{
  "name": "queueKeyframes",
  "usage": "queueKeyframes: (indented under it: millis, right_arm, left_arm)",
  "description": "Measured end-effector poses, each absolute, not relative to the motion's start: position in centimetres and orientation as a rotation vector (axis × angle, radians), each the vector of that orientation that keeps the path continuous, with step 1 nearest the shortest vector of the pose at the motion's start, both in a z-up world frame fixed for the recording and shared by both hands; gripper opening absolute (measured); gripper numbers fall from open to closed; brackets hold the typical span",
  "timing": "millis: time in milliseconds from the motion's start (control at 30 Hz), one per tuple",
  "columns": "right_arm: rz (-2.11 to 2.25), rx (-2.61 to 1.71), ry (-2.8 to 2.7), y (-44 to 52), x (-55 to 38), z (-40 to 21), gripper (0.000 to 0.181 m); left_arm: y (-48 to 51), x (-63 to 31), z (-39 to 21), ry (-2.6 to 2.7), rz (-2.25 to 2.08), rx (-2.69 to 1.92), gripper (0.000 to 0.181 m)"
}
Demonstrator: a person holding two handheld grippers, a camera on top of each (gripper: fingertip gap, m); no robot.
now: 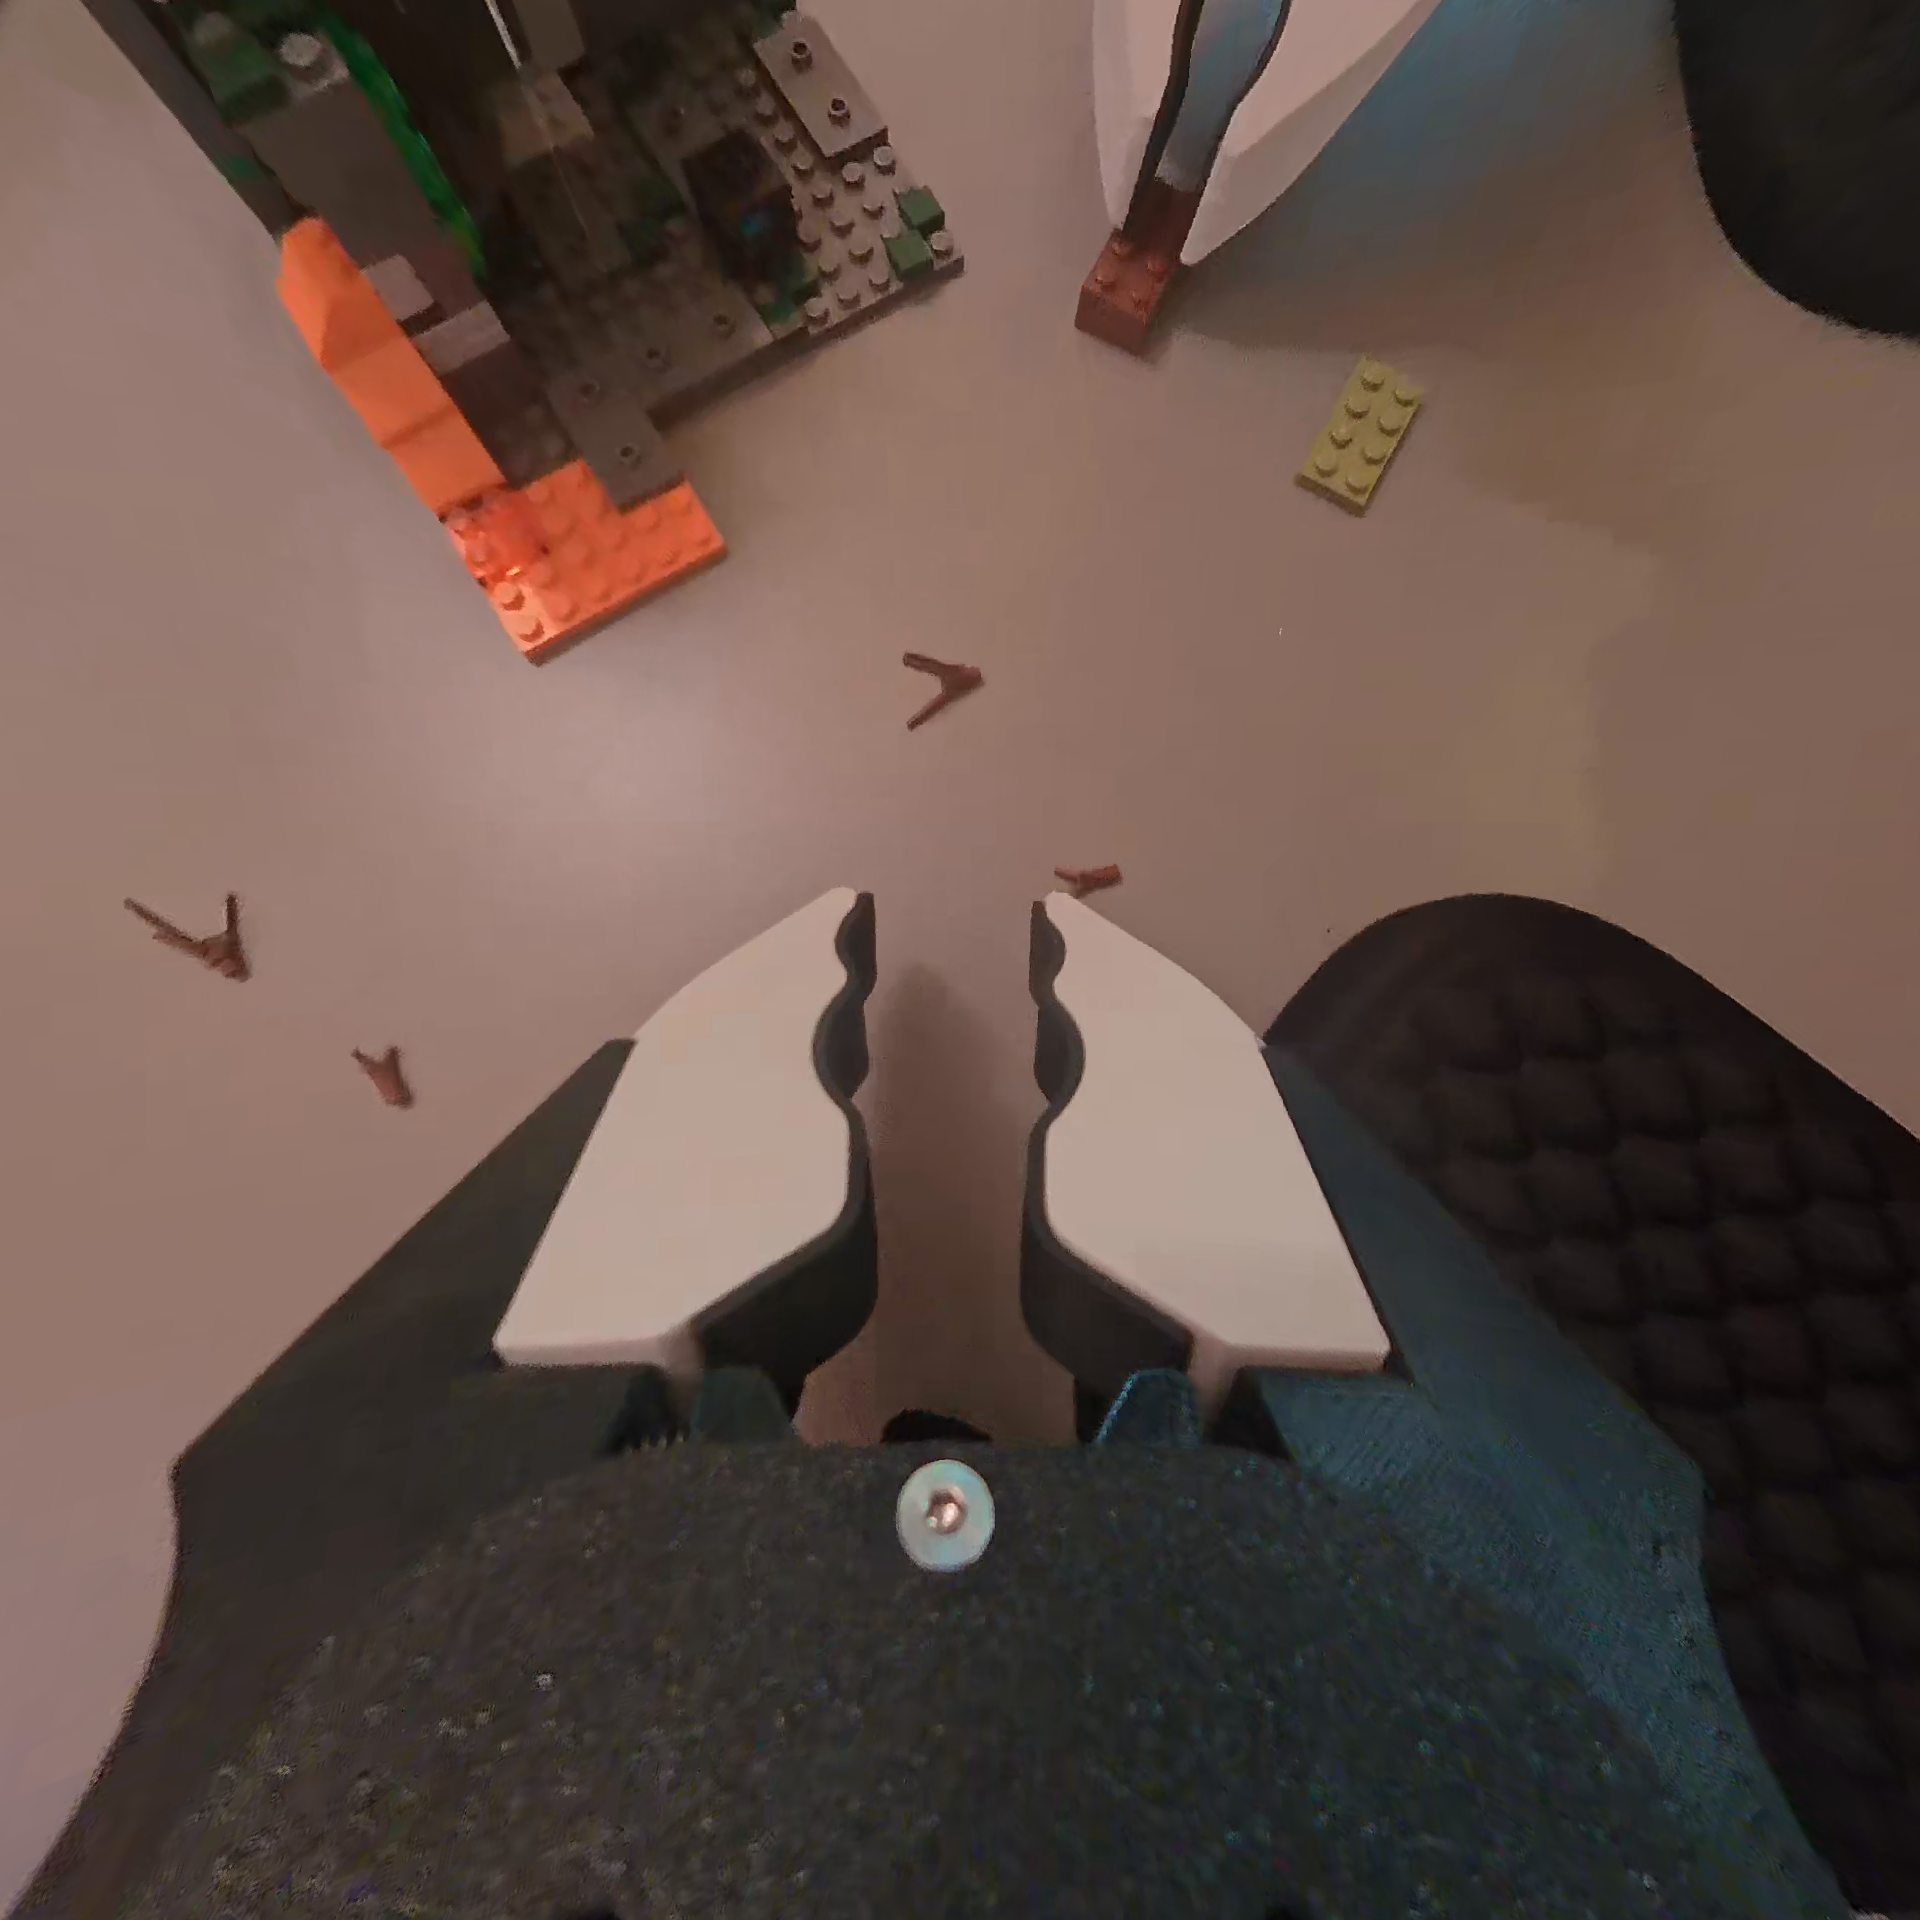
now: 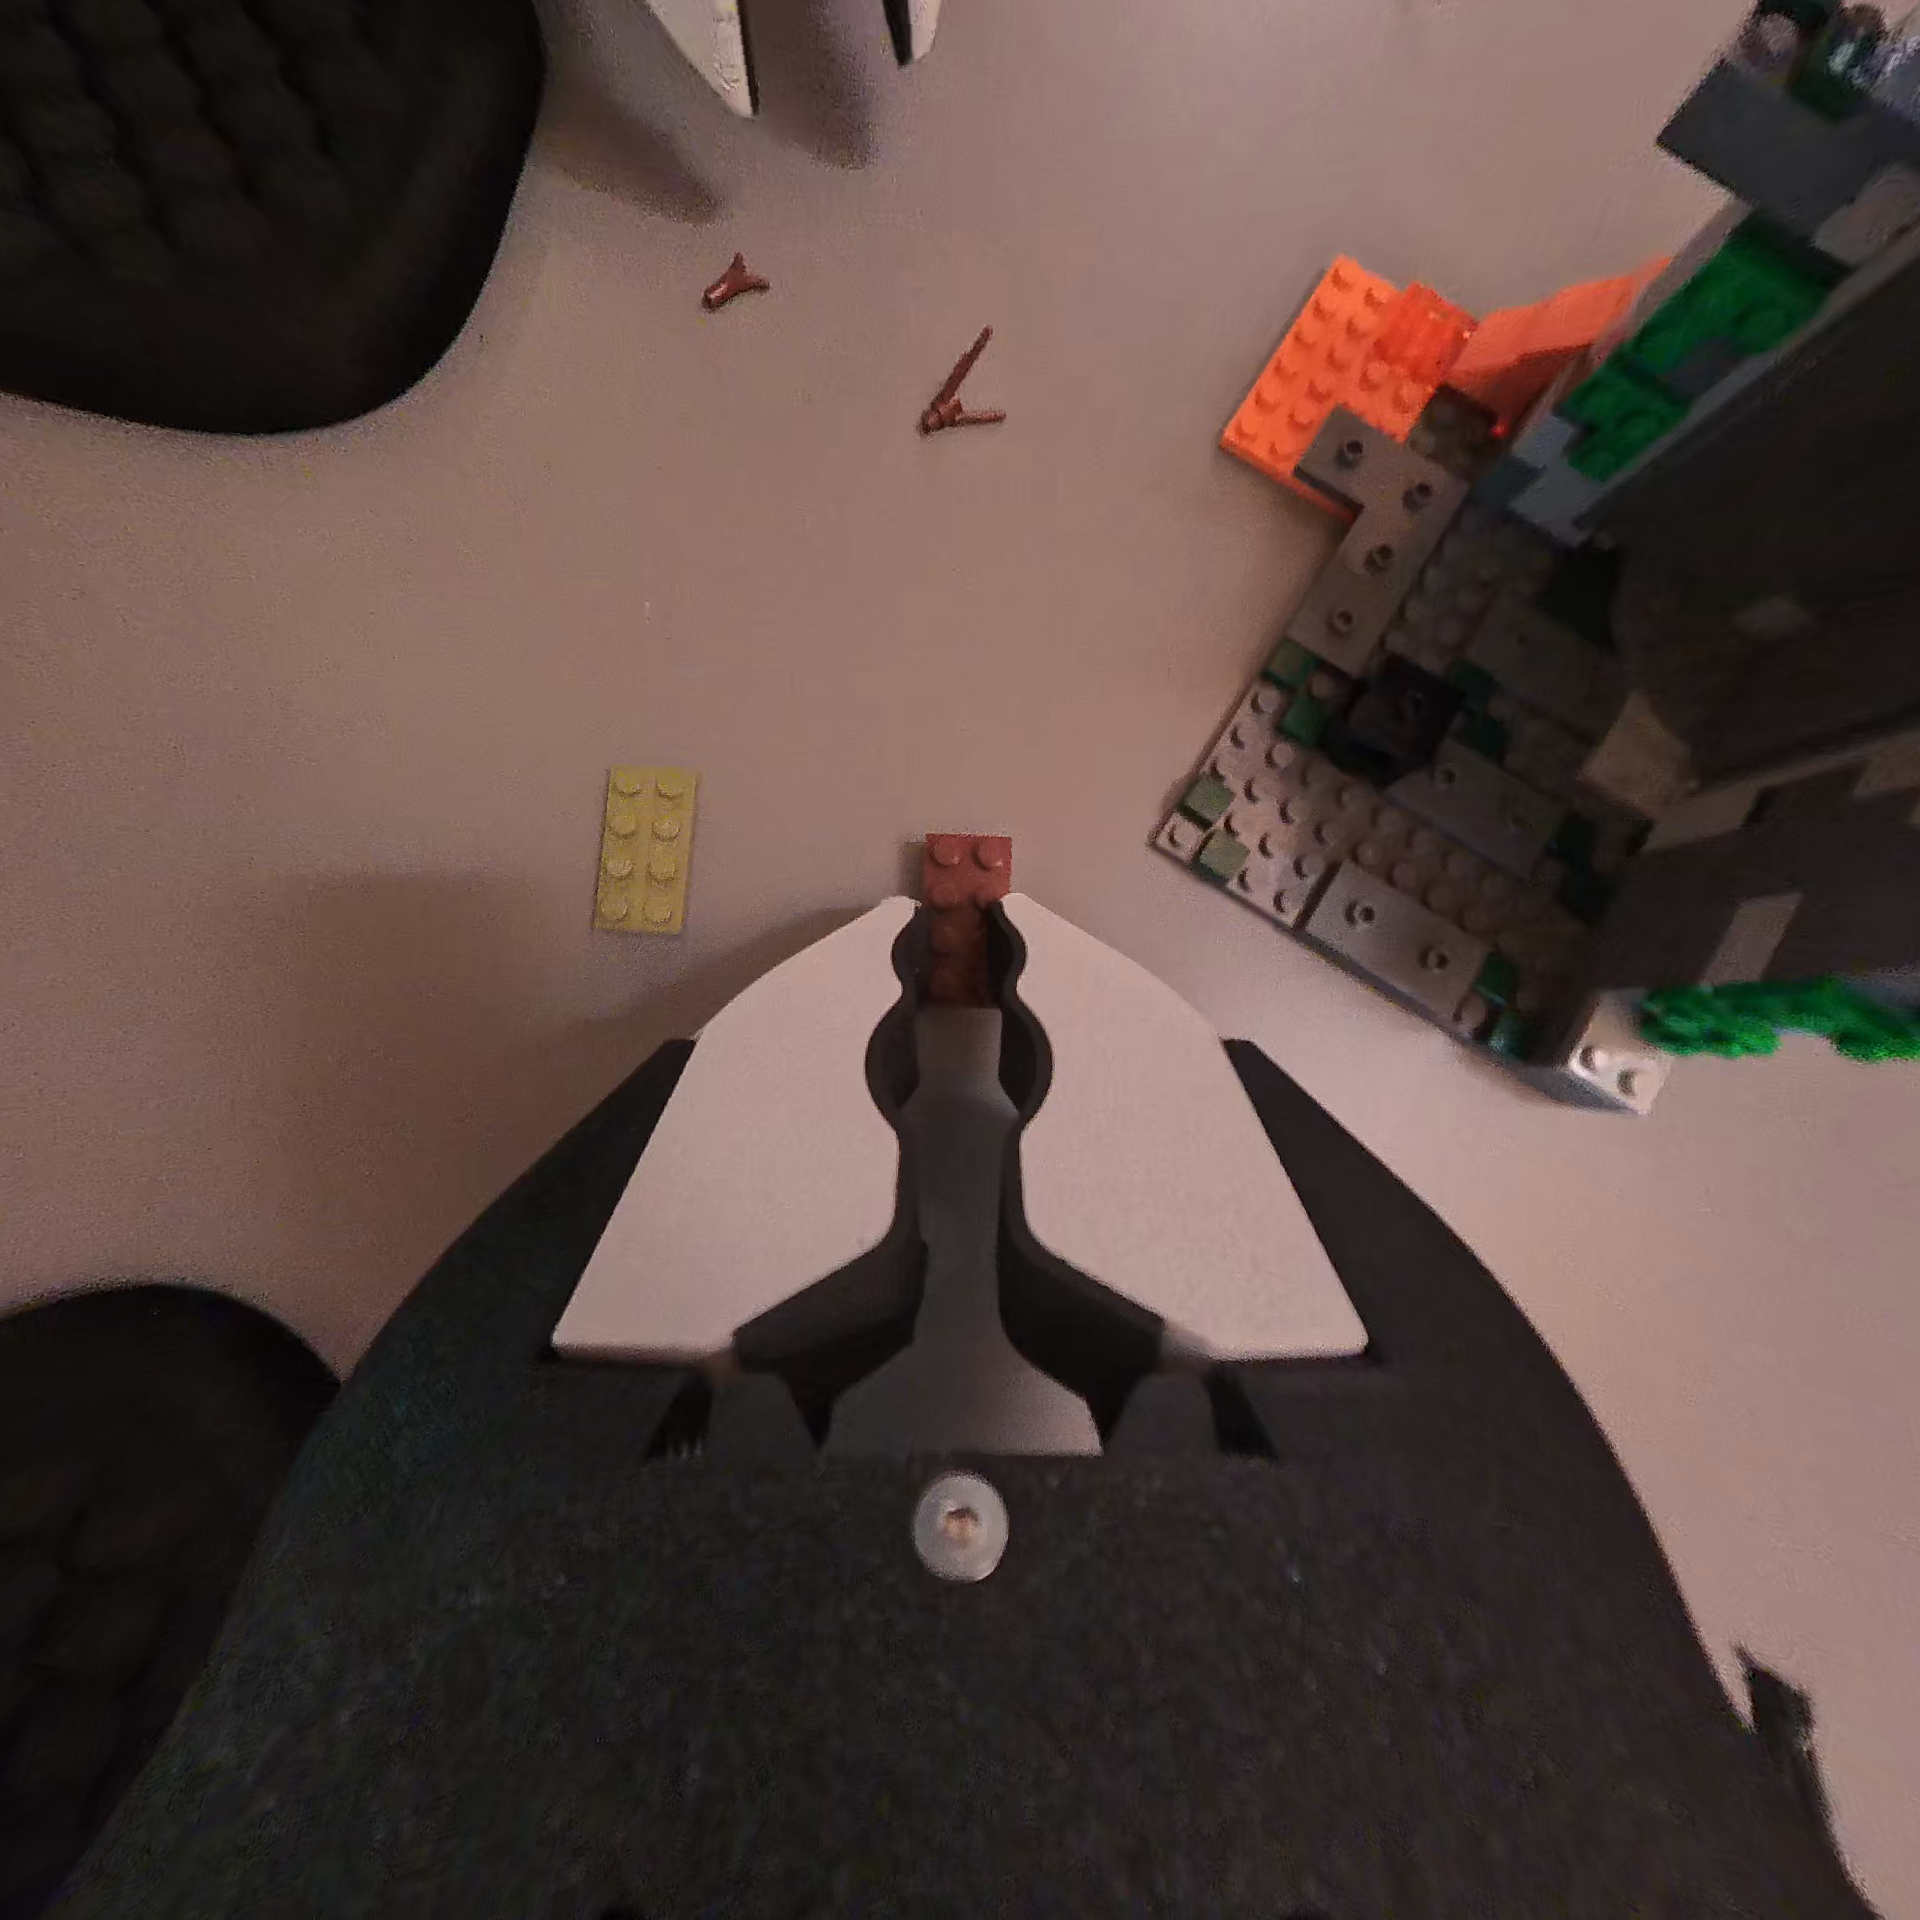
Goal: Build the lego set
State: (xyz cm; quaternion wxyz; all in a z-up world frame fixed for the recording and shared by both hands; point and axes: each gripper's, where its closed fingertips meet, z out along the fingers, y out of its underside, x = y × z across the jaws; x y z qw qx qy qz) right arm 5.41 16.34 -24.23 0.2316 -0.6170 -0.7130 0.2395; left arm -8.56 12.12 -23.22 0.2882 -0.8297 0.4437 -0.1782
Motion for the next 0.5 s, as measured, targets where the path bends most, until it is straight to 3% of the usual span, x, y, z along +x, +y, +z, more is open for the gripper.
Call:
queueKeyframes:
  millis: [500]
  right_arm:
    - [0.680, -1.689, -1.937, 15.3, 7.2, -23.8, 0.023]
  left_arm:
    - [12.6, -3.2, -23.2, 1.312, -0.563, -2.108, 0.021]
